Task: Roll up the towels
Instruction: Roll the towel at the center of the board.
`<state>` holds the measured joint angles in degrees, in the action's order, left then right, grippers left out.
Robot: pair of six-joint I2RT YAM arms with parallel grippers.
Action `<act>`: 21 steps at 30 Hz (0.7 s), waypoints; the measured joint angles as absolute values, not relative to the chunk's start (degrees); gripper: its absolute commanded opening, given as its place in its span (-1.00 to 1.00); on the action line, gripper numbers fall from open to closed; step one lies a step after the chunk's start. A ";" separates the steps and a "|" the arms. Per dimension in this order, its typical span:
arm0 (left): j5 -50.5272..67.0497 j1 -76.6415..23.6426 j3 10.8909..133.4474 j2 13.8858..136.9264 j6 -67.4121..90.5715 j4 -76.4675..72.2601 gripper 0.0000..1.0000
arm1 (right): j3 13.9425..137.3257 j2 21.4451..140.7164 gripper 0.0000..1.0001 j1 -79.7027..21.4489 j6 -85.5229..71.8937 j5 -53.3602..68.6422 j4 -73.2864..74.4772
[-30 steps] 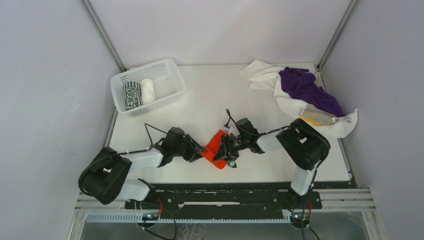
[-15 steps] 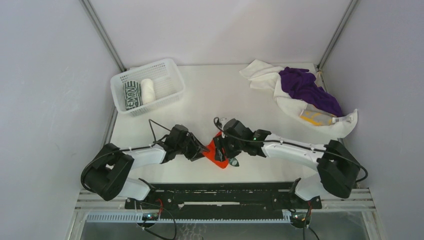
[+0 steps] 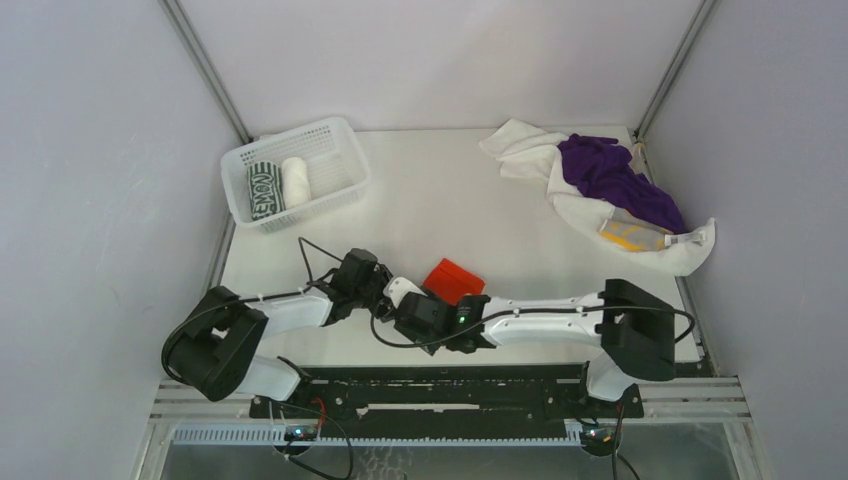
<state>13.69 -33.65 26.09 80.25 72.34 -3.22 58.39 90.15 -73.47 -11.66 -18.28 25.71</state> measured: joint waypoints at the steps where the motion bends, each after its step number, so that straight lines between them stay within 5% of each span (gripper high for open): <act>1: 13.69 -33.65 26.11 80.25 72.31 -3.16 -0.05 | 58.41 91.39 0.10 -73.80 -11.11 -19.49 26.11; 15: 13.76 -33.69 26.70 80.51 71.48 -2.42 -0.03 | 58.74 100.03 0.06 -75.00 -8.03 -27.35 27.44; 21: 13.63 -33.74 26.76 80.34 71.44 -2.15 -0.02 | 60.01 102.26 -0.18 -75.05 -7.57 -29.39 27.77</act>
